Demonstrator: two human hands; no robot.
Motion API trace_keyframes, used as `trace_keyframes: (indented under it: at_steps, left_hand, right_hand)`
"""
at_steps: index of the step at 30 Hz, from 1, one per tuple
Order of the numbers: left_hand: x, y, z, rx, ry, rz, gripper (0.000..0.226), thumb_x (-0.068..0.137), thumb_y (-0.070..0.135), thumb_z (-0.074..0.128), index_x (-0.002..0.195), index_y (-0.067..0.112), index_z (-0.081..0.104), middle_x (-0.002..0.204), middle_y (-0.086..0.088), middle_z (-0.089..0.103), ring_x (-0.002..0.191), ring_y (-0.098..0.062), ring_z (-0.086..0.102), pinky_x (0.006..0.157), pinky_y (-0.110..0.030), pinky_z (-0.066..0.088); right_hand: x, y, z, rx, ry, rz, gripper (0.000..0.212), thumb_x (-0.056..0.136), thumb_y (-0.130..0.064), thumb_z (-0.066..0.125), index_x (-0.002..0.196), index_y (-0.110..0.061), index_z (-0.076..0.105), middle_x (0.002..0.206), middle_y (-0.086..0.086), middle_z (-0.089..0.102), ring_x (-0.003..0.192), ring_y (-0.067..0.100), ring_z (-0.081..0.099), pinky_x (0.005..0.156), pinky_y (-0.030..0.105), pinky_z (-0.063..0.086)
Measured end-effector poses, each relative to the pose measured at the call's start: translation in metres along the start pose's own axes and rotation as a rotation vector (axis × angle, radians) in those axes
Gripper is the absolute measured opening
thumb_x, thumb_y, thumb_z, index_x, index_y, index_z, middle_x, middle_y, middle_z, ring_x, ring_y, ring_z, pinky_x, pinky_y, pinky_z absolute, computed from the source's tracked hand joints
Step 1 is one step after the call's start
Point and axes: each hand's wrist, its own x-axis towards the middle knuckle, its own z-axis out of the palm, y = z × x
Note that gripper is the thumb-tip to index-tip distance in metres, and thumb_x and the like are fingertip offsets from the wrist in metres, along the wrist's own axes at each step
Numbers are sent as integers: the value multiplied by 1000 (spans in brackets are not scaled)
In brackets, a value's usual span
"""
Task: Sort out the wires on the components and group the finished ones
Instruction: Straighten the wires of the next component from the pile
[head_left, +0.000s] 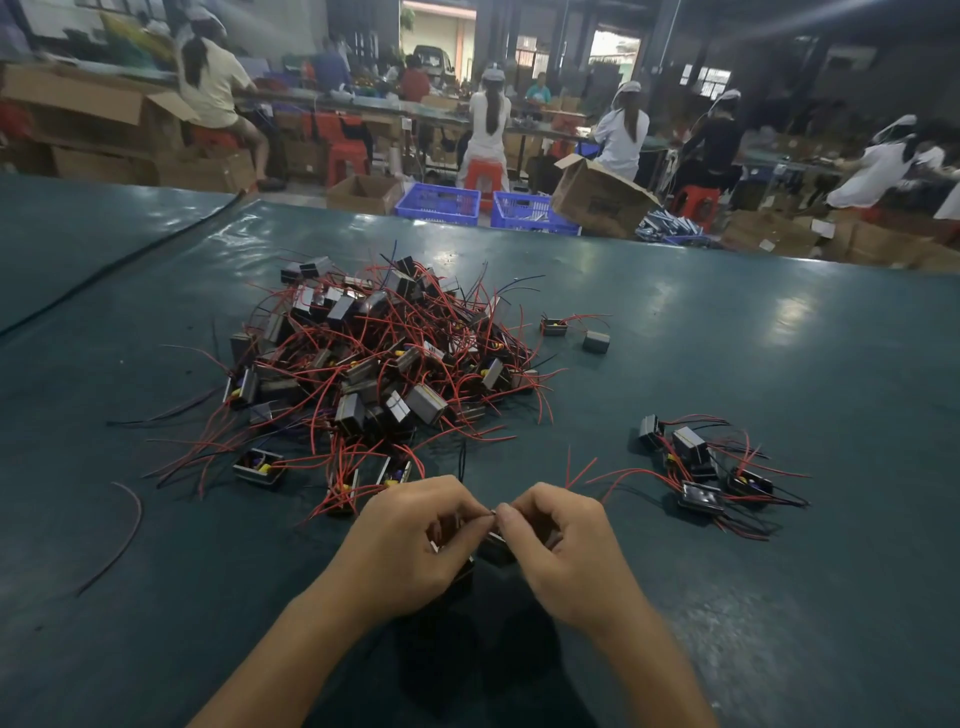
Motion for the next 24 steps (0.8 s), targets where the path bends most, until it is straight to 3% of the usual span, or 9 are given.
trace_keyframes:
  at_steps: [2,5,8,12,17,21,24]
  left_hand:
    - [0,0,0,152,11,110,19,90,30,60,82,17,70,75,10,63,64,-7,58,55,-31,50]
    - [0,-1,2,165,26,142,19,91,28,59,84,14,71,77,8,65,65,-10,60,56,-31,51]
    - [2,0,2,-93,43,-25,9,88,24,65,87,19,73,75,10,66,66,-11,61,57,-33,51]
    - [5,0,-3,-390,-16,-250,11,89,31,66,85,27,75,76,6,71,70,-11,65,65,-27,52]
    - [7,1,-9,-641,-159,-311,12,85,20,62,86,12,72,73,7,71,69,-1,65,67,-15,49]
    - [6,-1,-10,-611,-189,-290,11,88,23,67,87,14,73,72,7,70,68,-3,63,66,-18,49]
    - [4,-5,-9,-414,-153,-214,7,89,24,68,87,24,75,76,6,70,70,-8,64,66,-25,50]
  right_hand:
    - [0,-1,2,70,-26,68,32,84,-34,60,54,-25,51,49,-14,48,48,3,41,48,18,34]
    - [1,-5,2,160,-32,97,31,82,-29,60,53,-25,52,46,-12,44,46,1,36,46,16,30]
    - [0,-8,-2,214,-4,6,27,86,-29,64,60,-24,56,50,-11,47,46,2,38,46,16,30]
    - [-1,-10,-8,268,-36,-51,4,86,-23,68,83,-25,67,71,-8,66,54,8,54,49,18,41]
    - [1,-11,-8,331,-67,-48,3,83,-24,73,86,-26,73,82,-3,68,59,11,56,53,23,43]
    - [1,-11,-9,331,-84,-27,9,79,-35,74,81,-27,73,78,-2,66,60,12,55,53,22,42]
    - [0,-12,-8,252,-90,31,9,80,-32,74,77,-24,70,68,-6,66,58,7,55,52,17,40]
